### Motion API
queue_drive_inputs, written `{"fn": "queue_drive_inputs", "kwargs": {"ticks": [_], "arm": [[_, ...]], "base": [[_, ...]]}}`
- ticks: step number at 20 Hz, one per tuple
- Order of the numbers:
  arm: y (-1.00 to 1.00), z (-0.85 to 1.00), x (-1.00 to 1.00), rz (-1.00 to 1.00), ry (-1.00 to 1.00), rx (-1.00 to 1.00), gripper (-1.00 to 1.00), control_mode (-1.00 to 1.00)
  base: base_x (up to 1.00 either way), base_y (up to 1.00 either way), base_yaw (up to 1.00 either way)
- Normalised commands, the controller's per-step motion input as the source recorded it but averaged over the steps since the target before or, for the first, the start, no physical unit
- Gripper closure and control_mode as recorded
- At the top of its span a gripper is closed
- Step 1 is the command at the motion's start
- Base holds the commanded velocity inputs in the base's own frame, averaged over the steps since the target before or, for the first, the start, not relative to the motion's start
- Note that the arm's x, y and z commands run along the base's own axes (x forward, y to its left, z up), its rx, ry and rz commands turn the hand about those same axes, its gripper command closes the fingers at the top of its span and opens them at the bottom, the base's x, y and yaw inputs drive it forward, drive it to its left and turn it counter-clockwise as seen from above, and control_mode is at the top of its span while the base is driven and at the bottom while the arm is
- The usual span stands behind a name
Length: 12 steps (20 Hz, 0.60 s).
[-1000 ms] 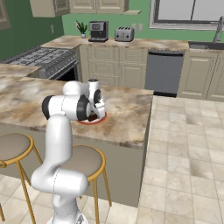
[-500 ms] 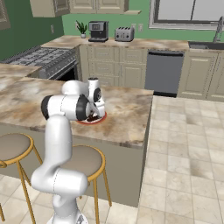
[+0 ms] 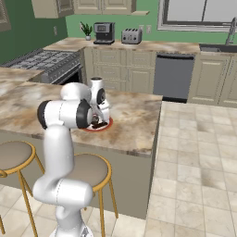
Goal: Take the cinnamon bottle from the cabinet and place it on the dining table, next to the plate with the cupcake. Then take the chocolate from the dining counter and place it on the cupcake plate.
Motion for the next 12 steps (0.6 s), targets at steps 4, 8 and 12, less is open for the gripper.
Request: {"fn": "queue_drive_inputs", "kwargs": {"ticks": [4, 8, 12], "arm": [[0.01, 0.31, -0.56, 0.0, -0.06, 0.0, -1.0, -1.0], [0.05, 0.24, -0.69, 0.12, -0.08, 0.0, -1.0, -1.0], [0.08, 0.19, -0.76, 0.27, -0.09, -0.03, -1.0, -1.0]], "base": [[0.0, 0.0, 0.0], [0.0, 0.0, 0.0], [0.0, 0.0, 0.0]]}}
